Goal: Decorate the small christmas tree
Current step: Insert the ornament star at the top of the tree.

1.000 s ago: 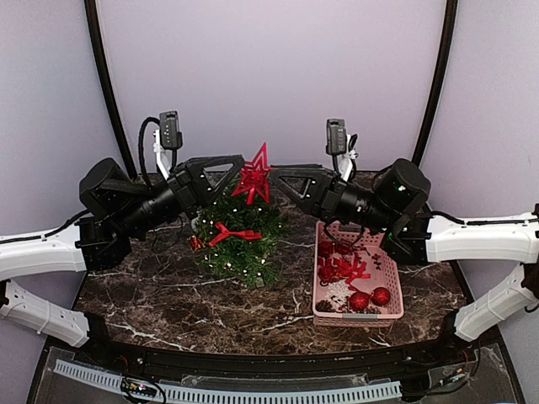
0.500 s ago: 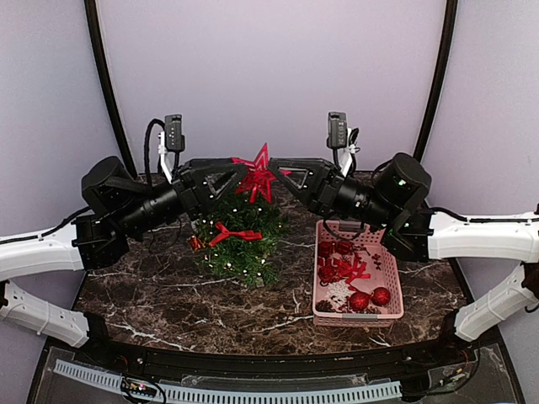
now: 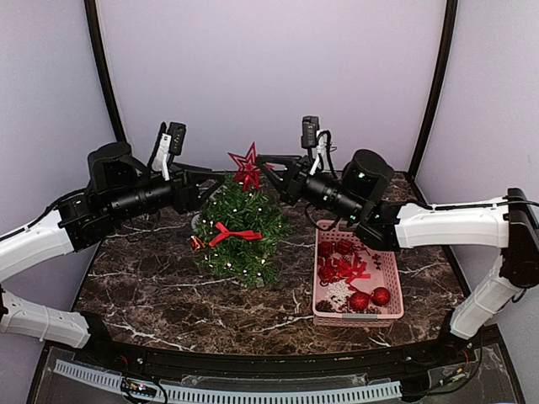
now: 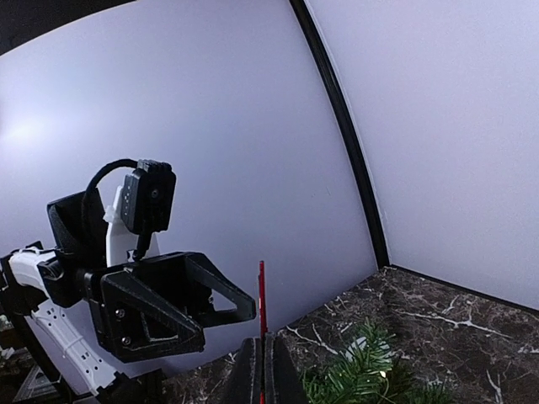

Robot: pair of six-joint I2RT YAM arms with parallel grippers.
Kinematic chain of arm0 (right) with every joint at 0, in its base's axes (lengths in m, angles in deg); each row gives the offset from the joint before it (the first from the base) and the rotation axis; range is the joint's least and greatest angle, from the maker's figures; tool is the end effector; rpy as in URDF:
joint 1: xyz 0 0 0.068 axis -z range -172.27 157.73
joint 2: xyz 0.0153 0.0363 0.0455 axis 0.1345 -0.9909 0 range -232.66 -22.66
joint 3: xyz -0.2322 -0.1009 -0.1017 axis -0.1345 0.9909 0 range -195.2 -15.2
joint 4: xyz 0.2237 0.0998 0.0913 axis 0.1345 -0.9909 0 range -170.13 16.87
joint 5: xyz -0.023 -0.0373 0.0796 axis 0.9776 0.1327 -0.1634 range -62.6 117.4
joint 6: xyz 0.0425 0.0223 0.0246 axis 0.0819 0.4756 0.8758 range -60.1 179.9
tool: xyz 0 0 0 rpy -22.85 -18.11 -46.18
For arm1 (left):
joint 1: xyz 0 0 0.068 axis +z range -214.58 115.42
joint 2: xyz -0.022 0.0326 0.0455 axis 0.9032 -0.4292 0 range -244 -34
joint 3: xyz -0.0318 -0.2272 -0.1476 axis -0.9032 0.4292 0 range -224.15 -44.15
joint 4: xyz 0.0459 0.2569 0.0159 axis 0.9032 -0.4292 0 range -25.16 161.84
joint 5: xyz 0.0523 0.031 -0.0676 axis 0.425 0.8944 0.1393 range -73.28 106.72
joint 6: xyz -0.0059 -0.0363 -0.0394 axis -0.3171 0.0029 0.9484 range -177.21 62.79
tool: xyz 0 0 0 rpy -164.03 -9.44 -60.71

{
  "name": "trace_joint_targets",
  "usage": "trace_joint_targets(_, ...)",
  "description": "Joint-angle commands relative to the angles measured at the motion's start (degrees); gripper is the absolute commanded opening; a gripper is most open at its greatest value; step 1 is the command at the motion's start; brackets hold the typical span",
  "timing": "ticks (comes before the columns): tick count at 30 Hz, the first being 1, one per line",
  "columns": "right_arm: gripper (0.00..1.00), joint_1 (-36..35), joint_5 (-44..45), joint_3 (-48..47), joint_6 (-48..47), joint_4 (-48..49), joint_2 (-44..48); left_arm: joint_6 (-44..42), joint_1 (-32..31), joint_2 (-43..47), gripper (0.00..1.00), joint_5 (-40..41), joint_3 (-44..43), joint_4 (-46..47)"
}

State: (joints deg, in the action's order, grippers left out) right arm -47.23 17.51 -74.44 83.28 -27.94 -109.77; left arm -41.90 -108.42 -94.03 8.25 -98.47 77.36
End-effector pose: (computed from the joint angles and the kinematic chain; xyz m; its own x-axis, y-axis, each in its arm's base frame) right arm 0.1990 0.2946 0.3482 -0.2006 0.3949 -0.8966 -0.8946 0.2992 0.3319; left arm 0.1745 -0.1750 0.3772 -0.2113 -0.1593 -0.9644 0.7625 0.5904 -0.2646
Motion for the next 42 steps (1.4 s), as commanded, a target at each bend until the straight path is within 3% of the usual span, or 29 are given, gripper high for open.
trace_joint_targets(1,0.0,1.31,0.31,-4.15,-1.75,3.76,-3.46,-6.93,1.26,-2.53,0.5,-3.5,-0.55,-2.98)
trace_joint_targets(11,0.0,2.51,0.45,-5.67,-1.84,3.86,-6.27,-10.15,3.38,-6.86,0.41,-7.85,-0.57,-1.8)
trace_joint_targets(23,0.0,2.67,-0.39,-5.97,-1.37,3.89,-7.73,-10.75,3.48,-10.31,0.47,-11.12,-0.78,-0.09)
trace_joint_targets(30,0.0,2.66,-0.97,-6.32,-1.32,3.95,-8.29,-10.73,3.46,-11.25,0.34,-10.97,-0.87,0.38)
trace_joint_targets(42,0.0,2.66,-1.1,-4.46,0.01,4.66,-8.42,-10.64,3.47,-11.61,0.26,-10.59,-0.65,0.75)
